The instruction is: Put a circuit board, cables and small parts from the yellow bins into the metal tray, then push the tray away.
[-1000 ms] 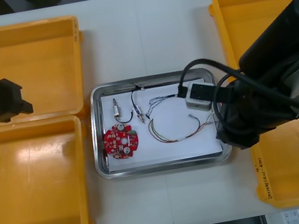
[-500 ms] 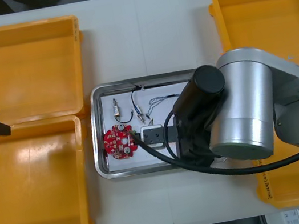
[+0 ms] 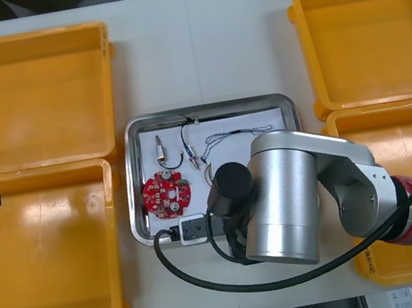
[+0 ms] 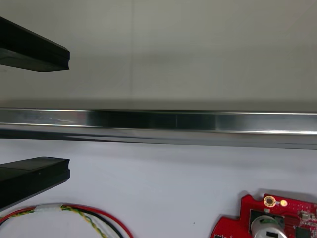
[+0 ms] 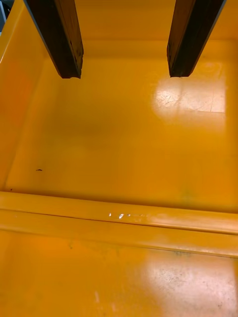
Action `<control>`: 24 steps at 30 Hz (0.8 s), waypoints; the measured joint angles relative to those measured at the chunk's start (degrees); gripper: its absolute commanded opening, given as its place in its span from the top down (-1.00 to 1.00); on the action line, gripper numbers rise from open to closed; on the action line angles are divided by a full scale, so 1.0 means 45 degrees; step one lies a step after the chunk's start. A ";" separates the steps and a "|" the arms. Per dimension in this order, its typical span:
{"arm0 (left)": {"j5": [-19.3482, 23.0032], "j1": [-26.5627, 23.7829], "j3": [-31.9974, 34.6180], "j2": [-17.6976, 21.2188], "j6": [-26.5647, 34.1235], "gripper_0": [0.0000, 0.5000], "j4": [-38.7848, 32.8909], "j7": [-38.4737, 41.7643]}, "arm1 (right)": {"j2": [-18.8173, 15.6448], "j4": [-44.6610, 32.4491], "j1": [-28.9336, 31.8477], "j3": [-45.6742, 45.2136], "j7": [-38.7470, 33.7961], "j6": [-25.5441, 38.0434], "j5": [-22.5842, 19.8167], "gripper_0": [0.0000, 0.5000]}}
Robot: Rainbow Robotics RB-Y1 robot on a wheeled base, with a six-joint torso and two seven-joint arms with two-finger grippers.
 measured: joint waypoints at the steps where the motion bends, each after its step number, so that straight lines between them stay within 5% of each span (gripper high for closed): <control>1: -0.0026 0.0047 0.0006 0.0000 0.0000 -1.00 -0.0002 0.0000 | 0.0114 0.0131 -0.0002 0.0059 0.0000 0.0000 0.0060 -1.00; 10: -0.0108 0.0269 0.0007 0.0000 0.0000 -1.00 -0.0010 -0.0001 | 0.0837 0.1009 -0.0013 0.0549 0.0000 -0.0138 0.0855 -1.00; 22: -0.0108 0.0336 0.0008 0.0000 0.0000 -1.00 -0.0014 -0.0001 | 0.0882 0.1636 -0.0016 0.0880 0.0000 -0.0821 0.1339 -1.00; 24: -0.0108 0.0336 0.0008 0.0000 0.0000 -1.00 -0.0015 -0.0001 | 0.0882 0.1637 -0.0017 0.0882 0.0000 -0.0821 0.1347 -0.54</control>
